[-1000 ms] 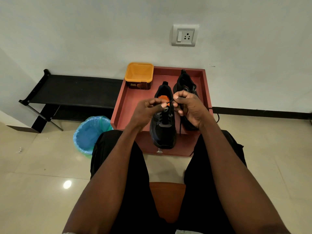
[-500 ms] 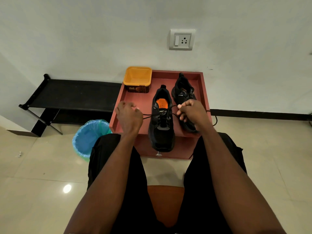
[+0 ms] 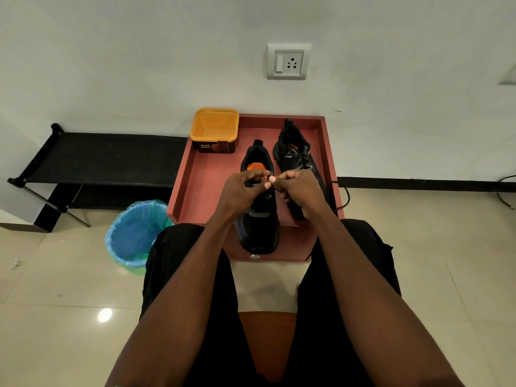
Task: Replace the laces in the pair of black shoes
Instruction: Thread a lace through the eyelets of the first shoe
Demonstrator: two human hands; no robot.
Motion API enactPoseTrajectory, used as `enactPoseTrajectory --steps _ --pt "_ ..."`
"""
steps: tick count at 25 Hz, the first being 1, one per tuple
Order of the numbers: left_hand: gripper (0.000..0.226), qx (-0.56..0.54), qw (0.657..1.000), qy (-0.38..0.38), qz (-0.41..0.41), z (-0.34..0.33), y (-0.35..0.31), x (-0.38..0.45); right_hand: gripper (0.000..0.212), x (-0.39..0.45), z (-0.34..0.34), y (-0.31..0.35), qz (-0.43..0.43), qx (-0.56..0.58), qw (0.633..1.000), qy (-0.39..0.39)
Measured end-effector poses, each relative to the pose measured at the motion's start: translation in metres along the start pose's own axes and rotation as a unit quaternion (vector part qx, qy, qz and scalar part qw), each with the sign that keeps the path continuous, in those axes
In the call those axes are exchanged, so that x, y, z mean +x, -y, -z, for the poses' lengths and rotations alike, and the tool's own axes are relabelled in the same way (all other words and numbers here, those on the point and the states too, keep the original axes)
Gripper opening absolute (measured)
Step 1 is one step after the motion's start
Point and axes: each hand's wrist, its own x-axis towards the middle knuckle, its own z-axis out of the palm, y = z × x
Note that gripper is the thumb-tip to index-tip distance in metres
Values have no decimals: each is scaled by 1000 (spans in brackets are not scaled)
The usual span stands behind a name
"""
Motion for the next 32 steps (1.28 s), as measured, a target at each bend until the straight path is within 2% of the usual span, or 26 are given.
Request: enactPoseTrajectory --steps 8,11,15,18,21,23,27,32 --pt "11 6 999 -38 5 -8 13 14 36 13 -5 -4 -48 59 997 1" --pt "6 49 997 -59 -6 -15 26 23 37 17 -9 -7 -59 75 995 -14" --pt "11 165 976 -137 31 -22 37 34 32 29 -14 -16 -71 54 988 -125" --pt "13 250 957 -137 56 -25 43 36 18 36 -13 -25 -89 35 981 -168" --pt "14 266 954 -109 80 -28 43 37 17 37 -14 -30 -93 1 984 -153" --pt "13 239 960 -87 115 -28 41 38 17 36 -16 -32 -100 -13 986 -135" --pt "14 197 967 -56 155 -27 40 39 23 35 -22 -38 -111 -29 992 -57" --pt "12 152 971 -78 169 -32 44 40 31 36 -24 -40 -108 -33 993 -22"
